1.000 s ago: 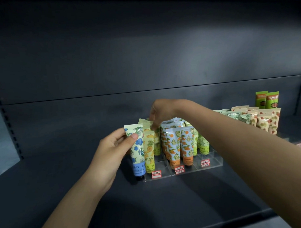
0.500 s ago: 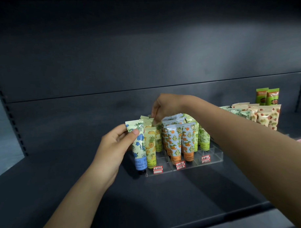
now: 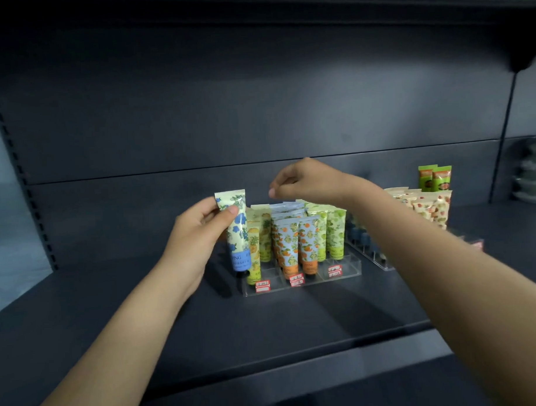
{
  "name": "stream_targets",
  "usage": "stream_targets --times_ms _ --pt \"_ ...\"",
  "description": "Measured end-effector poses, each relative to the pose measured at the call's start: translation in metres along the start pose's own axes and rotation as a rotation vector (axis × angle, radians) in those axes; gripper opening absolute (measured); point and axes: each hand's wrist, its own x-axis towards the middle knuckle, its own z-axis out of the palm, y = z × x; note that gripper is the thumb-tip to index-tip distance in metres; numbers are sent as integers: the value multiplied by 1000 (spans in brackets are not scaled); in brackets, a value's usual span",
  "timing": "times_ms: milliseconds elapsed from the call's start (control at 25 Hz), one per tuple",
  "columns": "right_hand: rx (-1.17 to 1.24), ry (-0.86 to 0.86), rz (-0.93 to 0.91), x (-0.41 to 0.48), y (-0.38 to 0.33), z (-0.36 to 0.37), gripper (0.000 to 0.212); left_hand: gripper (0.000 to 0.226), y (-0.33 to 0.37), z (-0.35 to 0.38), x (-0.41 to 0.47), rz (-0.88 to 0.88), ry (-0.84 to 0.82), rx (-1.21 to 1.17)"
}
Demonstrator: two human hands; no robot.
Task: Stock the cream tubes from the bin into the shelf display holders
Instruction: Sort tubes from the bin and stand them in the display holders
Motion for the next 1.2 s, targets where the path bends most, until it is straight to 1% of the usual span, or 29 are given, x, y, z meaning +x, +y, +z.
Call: stream_targets --times_ms 160,360,520,680,760,880,1000,1080,1200 --pt "1 97 5 -51 15 -16 19 16 26 29 -8 31 9 17" --pt "-175 162 7 -126 56 -46 29 18 40 94 -25 48 7 97" --pt "-304 146 -22 -181 113 -64 32 16 40 164 -38 65 46 178" --pt "-432 128 -29 -224 180 -70 35 16 42 232 -44 91 37 232" --pt "-497 130 -31 -238 206 -65 34 15 41 255 -41 87 38 246" --pt "-495 210 -7 -250 233 -56 35 15 38 283 -29 85 31 308" --pt "-480 379 -49 -253 246 -42 38 13 34 298 -14 75 19 396" --pt "-472 444 -64 -255 249 -35 34 9 30 302 0 59 4 510" --pt "-449 511 -69 -253 254 -31 34 9 28 302 17 42 -53 697"
